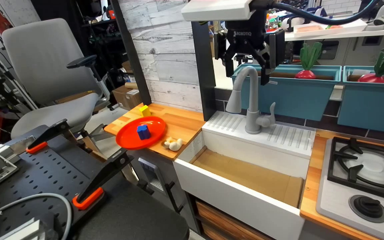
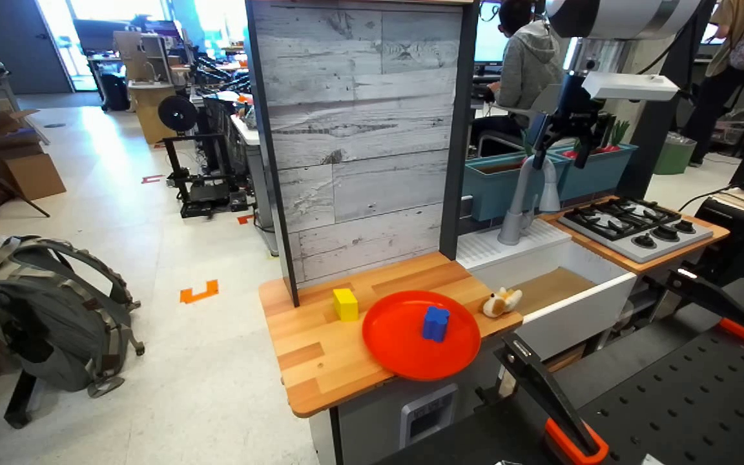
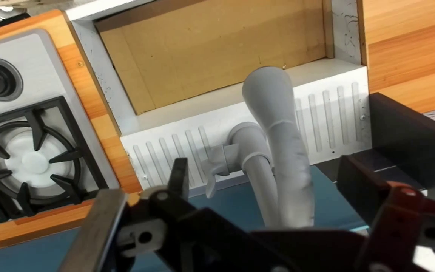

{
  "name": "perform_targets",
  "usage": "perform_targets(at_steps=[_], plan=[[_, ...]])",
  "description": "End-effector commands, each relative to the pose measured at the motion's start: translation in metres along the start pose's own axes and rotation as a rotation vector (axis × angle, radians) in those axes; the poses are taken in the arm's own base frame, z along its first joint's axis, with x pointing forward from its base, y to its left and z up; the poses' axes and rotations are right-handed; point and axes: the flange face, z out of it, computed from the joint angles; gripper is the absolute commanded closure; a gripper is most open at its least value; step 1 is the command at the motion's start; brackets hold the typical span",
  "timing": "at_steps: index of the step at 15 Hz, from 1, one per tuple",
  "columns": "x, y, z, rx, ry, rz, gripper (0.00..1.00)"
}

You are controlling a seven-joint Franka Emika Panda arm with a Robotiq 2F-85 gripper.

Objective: Turn the faucet to the left

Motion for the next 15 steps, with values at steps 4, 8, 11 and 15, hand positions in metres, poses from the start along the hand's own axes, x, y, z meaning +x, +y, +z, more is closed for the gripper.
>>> perform_targets(at_steps=[4,8,11,15], plan=[[0.006,-0.011,0.008,0.051,-0.006,0.002,0.25],[0.005,-0.011,0.009,0.061,-0.011,-0.009,0.51],[0.003,-0.008,0.013,0.061,-0.03,0.006,0.73],[0.001,-0.012,0.024,0.075,-0.066,0.059,0.96]])
